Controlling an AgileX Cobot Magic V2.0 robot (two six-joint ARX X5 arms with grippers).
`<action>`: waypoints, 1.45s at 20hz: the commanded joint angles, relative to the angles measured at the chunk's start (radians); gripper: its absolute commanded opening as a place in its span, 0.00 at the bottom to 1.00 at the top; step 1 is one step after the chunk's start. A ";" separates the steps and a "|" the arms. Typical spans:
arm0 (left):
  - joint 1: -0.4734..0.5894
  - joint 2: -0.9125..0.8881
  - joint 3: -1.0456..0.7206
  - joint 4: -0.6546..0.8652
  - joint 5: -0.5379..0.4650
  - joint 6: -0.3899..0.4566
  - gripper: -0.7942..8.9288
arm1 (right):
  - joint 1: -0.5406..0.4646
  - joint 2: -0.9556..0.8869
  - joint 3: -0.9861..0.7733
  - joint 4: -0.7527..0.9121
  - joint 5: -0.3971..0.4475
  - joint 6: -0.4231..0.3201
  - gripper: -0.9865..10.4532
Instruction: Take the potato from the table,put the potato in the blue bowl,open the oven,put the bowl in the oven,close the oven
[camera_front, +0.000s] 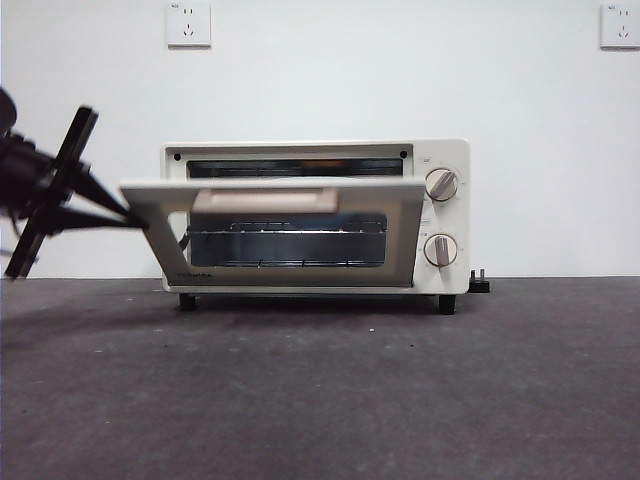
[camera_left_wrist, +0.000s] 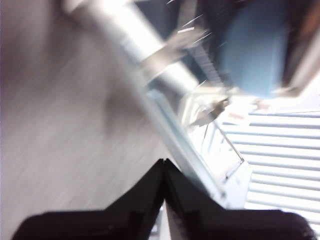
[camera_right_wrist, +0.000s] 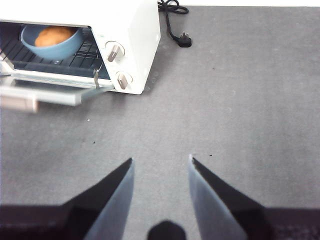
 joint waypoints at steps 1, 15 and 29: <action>-0.005 0.010 0.066 0.017 0.013 -0.025 0.07 | -0.001 -0.003 -0.009 0.004 -0.004 0.021 0.25; -0.048 -0.021 0.259 -0.045 0.061 -0.063 0.07 | -0.001 0.027 -0.009 0.004 -0.003 0.017 0.25; -0.063 -0.745 0.259 -0.939 -0.450 0.652 0.07 | 0.186 0.030 -0.009 -0.019 -0.128 -0.007 0.07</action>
